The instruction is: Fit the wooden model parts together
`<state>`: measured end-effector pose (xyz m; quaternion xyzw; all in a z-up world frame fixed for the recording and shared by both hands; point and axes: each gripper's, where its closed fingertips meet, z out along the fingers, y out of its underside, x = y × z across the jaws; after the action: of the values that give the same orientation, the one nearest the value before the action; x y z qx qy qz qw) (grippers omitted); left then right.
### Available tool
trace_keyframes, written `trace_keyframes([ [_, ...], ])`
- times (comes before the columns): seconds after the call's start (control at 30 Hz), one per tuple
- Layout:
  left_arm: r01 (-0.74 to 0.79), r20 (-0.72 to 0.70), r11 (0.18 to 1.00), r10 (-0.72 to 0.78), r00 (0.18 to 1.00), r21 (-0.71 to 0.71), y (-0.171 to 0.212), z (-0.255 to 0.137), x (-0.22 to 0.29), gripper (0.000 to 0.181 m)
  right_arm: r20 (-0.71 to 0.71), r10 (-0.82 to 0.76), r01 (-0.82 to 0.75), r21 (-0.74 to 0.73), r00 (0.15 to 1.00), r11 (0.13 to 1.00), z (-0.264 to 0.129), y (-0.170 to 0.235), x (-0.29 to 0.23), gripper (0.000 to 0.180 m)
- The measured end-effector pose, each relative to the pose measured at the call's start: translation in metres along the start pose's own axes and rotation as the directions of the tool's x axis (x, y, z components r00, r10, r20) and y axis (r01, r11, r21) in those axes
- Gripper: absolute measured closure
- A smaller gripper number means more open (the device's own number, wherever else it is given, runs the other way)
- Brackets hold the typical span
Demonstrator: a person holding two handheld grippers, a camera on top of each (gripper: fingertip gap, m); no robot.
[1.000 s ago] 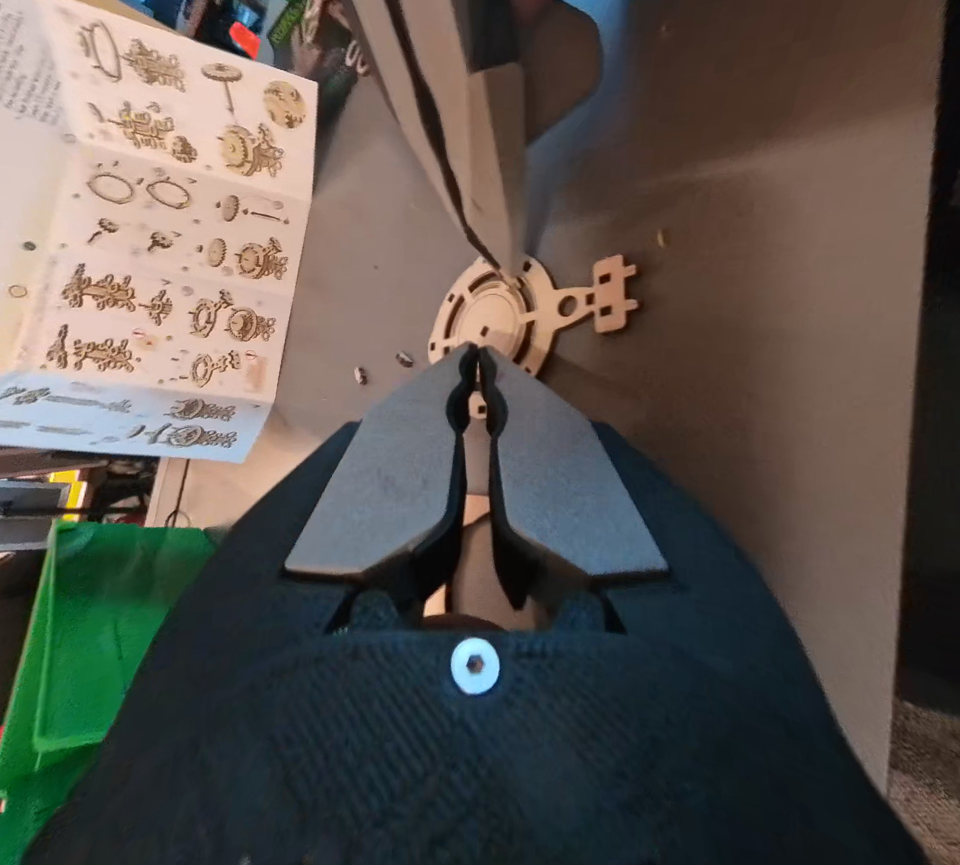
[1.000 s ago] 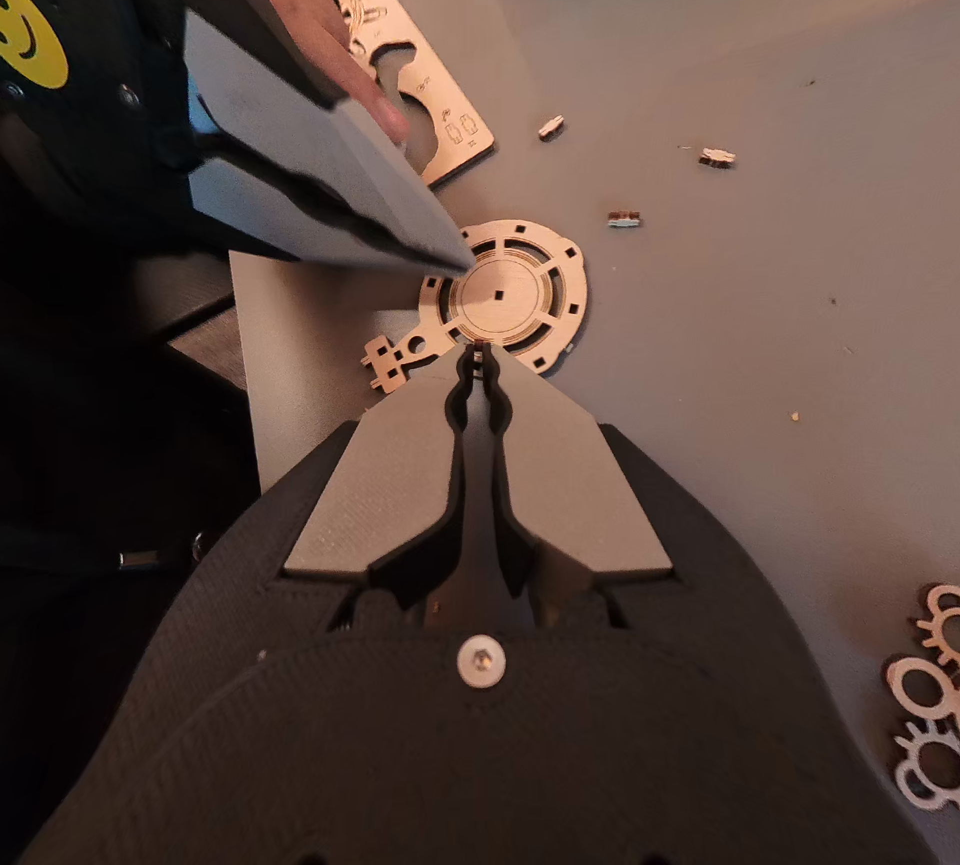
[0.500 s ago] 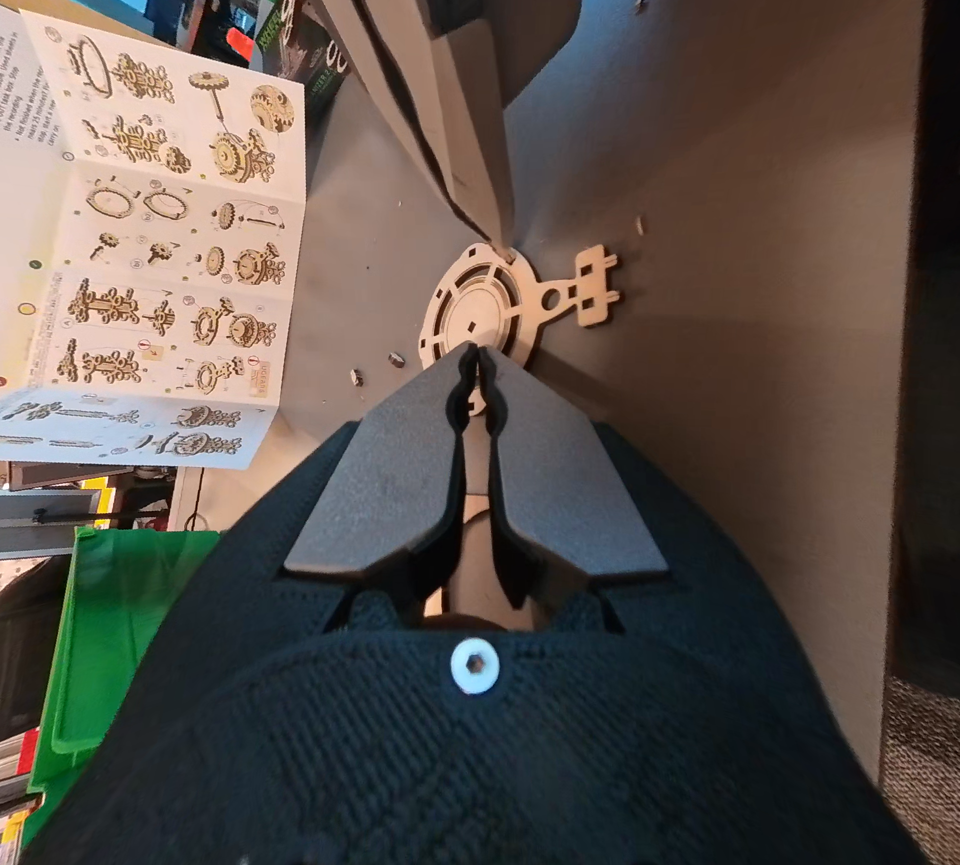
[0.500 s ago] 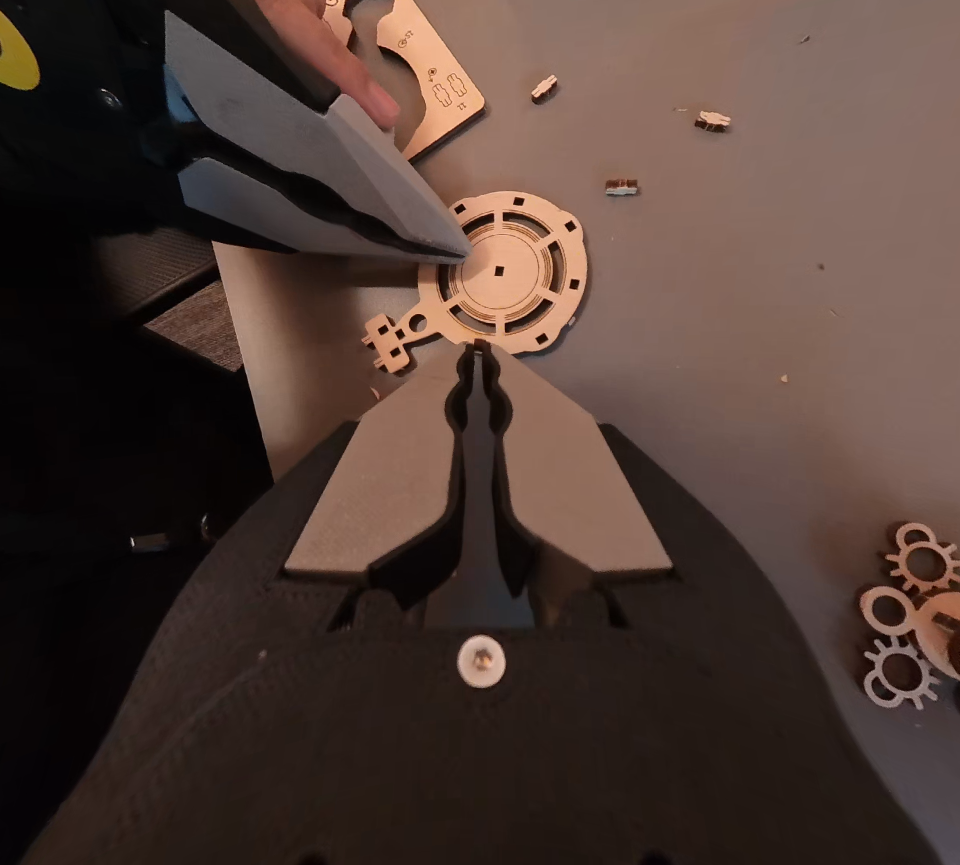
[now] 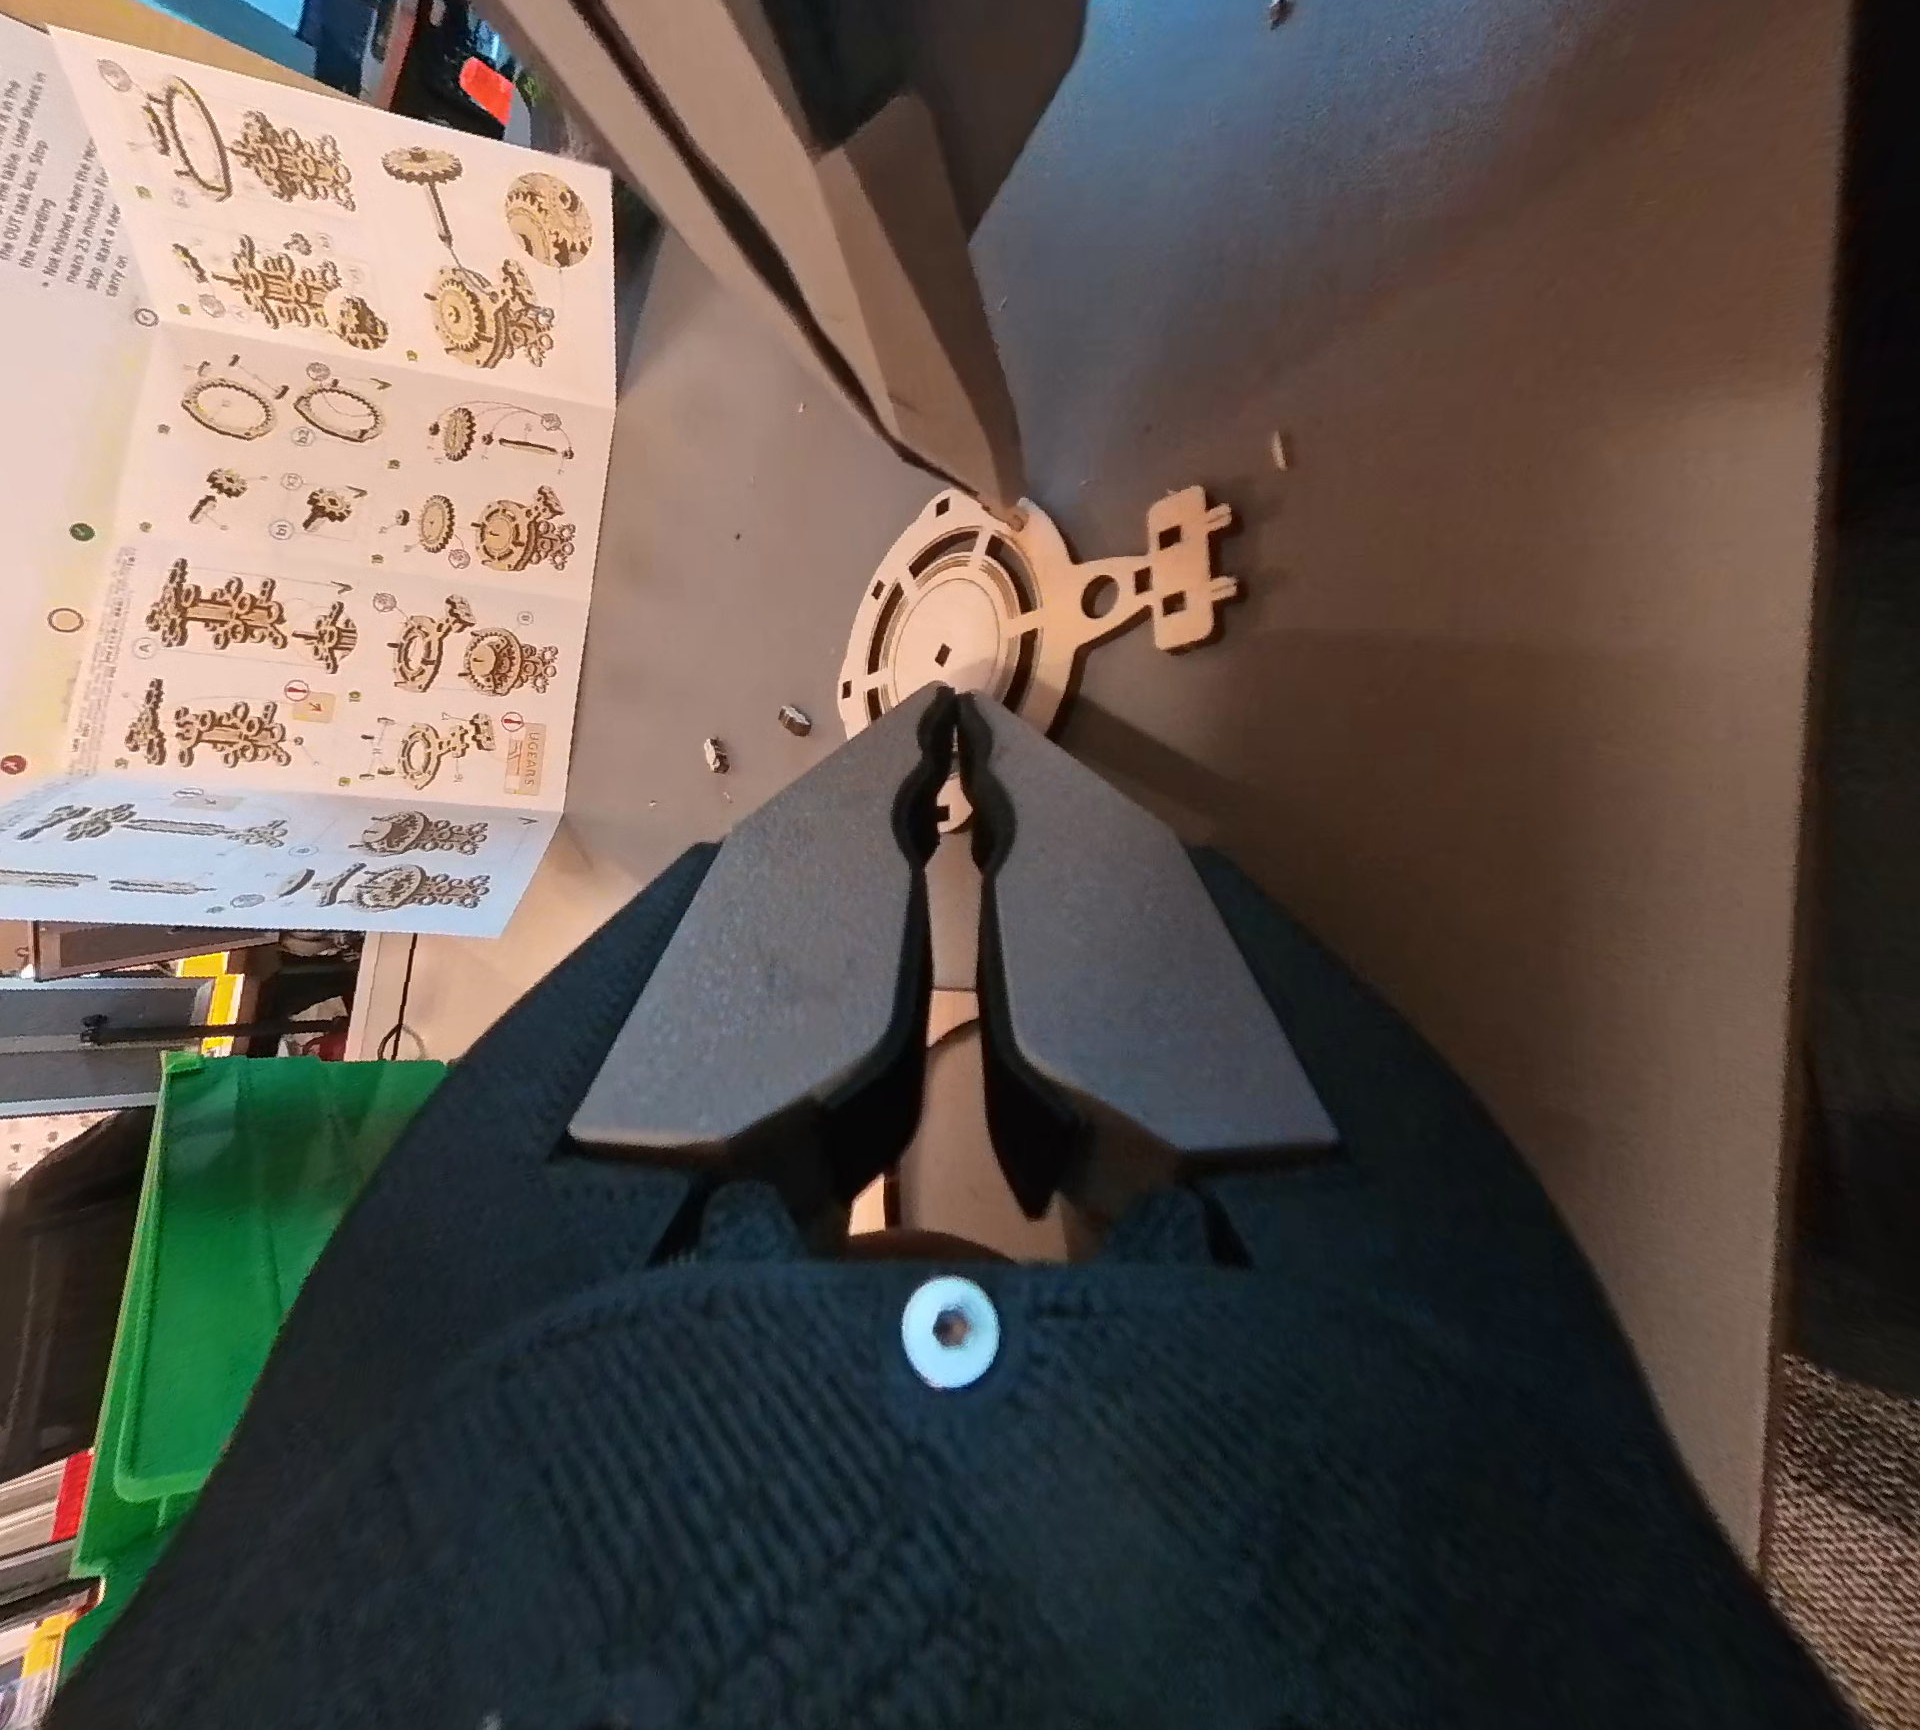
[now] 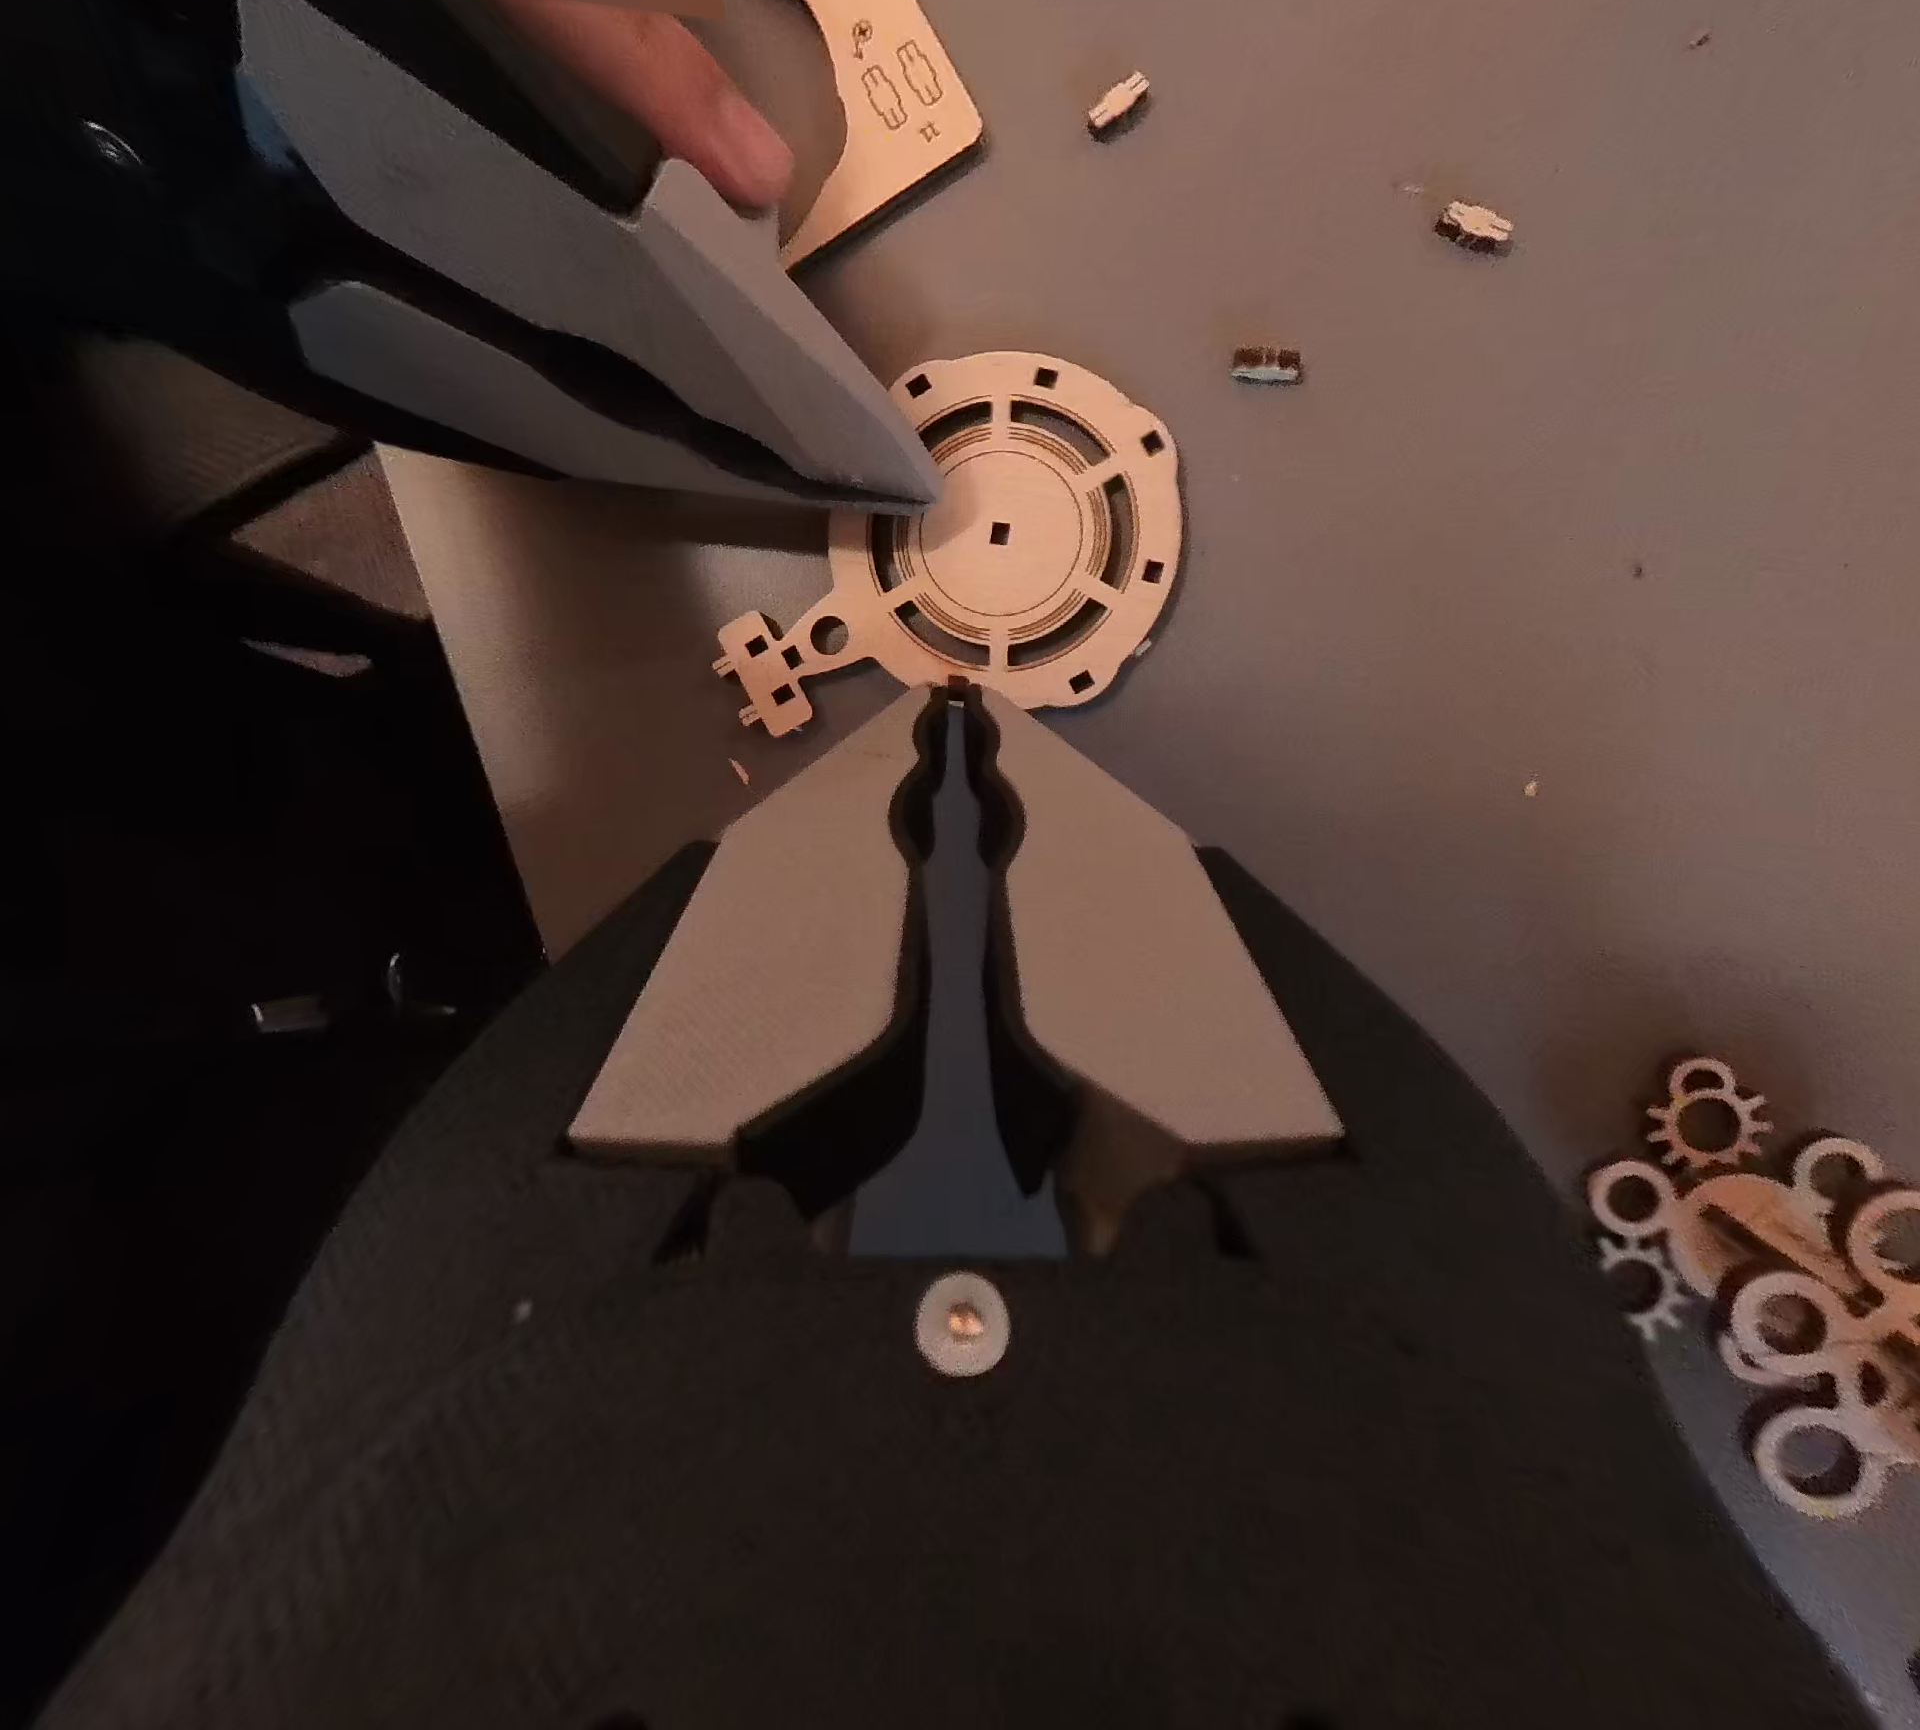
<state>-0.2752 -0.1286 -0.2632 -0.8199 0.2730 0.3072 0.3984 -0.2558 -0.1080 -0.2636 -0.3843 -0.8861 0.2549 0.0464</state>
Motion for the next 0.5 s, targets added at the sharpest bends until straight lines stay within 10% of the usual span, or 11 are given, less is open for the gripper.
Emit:
trace_keyframes([
  [0.5, 0.006, -0.006, 1.000, -0.006, 1.000, 0.001, 0.0000, -0.0002, 0.0002, 0.181, 0.005, -0.044, 0.044, -0.067, 0.999, 0.997, 0.0014, -0.0024, 0.0036, 0.180],
])
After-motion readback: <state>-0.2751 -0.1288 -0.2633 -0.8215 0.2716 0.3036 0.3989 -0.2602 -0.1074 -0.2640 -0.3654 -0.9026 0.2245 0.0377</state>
